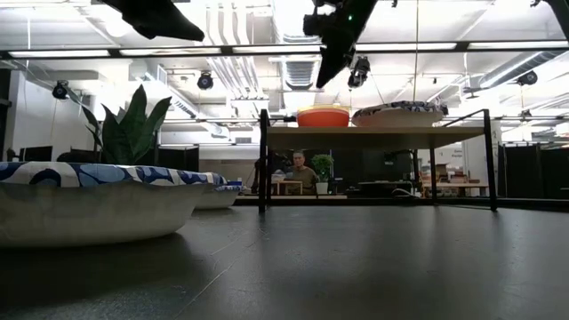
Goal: Place and stack bowls onto a shelf
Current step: Stack the white paper plate on top of the white paper plate on the shelf
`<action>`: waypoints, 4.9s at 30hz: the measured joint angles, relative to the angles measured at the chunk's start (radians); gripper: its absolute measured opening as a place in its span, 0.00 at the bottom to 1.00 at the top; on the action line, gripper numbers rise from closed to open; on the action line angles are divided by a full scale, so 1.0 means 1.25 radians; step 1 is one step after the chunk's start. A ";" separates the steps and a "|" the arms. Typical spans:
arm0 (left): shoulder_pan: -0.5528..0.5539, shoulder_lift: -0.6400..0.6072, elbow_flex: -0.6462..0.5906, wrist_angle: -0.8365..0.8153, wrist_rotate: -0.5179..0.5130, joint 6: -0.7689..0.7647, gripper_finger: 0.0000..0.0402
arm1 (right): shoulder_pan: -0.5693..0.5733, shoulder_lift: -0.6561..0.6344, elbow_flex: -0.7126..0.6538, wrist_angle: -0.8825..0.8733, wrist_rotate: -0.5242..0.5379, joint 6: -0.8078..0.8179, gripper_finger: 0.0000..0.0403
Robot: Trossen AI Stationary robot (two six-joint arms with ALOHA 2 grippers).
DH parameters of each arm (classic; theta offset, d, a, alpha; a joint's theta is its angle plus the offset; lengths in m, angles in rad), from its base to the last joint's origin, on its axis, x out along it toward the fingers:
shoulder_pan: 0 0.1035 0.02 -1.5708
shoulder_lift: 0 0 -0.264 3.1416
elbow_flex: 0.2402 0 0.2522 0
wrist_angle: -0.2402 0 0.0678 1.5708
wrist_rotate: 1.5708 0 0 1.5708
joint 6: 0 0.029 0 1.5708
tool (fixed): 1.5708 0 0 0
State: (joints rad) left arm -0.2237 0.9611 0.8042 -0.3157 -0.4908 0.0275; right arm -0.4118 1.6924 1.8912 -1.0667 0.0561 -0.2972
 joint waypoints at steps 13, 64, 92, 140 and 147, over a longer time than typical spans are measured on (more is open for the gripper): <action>0.000 0.004 -0.036 0.000 0.001 -0.105 0.10 | 0.203 -0.225 -0.288 0.213 -0.009 0.065 0.03; 0.367 0.437 0.025 -0.070 0.093 0.070 0.35 | 0.562 -0.659 -1.002 0.802 0.053 0.175 0.03; 0.371 0.499 0.025 -0.107 0.087 0.029 0.01 | 0.562 -0.660 -1.007 0.799 0.053 0.203 0.03; 0.055 0.452 0.463 0.123 0.101 0.427 0.00 | 0.823 -0.888 -1.007 0.702 0.039 0.115 0.03; 0.137 0.524 0.548 0.137 0.171 0.496 0.00 | 0.823 -0.900 -1.007 0.652 0.037 0.113 0.03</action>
State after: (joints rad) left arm -0.0521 1.6162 1.4891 -0.1446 -0.2772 0.6481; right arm 0.6174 0.5672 0.6319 -0.2522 0.1019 -0.1558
